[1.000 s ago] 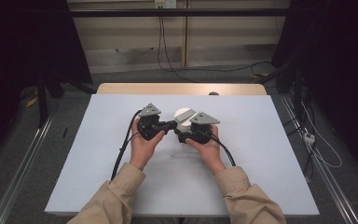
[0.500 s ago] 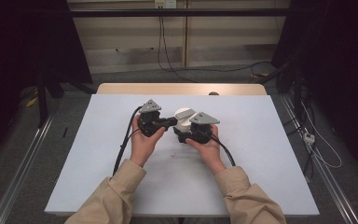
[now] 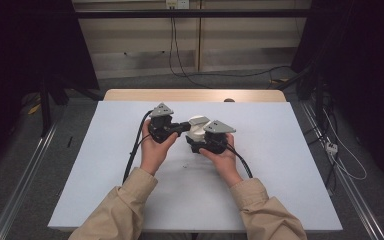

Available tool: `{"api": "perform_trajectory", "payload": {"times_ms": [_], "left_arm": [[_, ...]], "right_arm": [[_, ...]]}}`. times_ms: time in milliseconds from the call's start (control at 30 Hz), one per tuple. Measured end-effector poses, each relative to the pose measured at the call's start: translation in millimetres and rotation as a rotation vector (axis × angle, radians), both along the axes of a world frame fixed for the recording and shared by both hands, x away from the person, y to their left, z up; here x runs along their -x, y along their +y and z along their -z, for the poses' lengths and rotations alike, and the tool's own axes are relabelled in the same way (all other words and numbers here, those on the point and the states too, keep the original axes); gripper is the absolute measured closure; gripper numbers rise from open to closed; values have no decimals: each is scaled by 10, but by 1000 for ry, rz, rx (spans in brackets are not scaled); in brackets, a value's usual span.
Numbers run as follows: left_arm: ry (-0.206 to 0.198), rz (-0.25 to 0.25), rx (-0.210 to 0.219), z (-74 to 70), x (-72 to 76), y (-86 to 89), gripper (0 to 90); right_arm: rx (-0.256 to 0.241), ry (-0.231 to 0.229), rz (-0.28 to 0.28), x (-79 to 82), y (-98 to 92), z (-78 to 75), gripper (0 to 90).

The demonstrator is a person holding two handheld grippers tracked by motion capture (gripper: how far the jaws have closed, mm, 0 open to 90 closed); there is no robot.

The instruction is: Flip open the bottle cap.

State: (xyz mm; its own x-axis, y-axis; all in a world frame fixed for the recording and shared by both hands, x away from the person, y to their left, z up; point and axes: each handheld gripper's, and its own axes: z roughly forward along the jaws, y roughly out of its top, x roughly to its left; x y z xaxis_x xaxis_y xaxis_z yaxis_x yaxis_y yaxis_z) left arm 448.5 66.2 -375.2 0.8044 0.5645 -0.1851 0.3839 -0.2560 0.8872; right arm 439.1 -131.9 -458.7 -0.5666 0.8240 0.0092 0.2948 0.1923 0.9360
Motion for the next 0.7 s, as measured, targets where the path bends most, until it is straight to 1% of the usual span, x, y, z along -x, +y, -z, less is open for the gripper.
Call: {"api": "perform_trajectory", "payload": {"times_ms": [167, 233, 433, 567, 700], "left_arm": [[-7, 10, -1, -26, 1, -40, 900], [-5, 10, 6, -34, 4, -58, 900], [-11, 14, 10, -52, -3, -105, 900], [-10, 14, 11, -58, -17, -131, 900], [-19, 17, 8, -84, -39, -152, 900]], "right_arm": [[-3, 1, 0, -1, 0, 2, 187], [-2, 0, 0, -1, -1, 2, 187], [-4, -1, -2, -1, -2, 3, 187], [-7, 0, 0, 1, 1, 4, 187], [-7, -1, -1, 1, 1, 5, 187]]}}
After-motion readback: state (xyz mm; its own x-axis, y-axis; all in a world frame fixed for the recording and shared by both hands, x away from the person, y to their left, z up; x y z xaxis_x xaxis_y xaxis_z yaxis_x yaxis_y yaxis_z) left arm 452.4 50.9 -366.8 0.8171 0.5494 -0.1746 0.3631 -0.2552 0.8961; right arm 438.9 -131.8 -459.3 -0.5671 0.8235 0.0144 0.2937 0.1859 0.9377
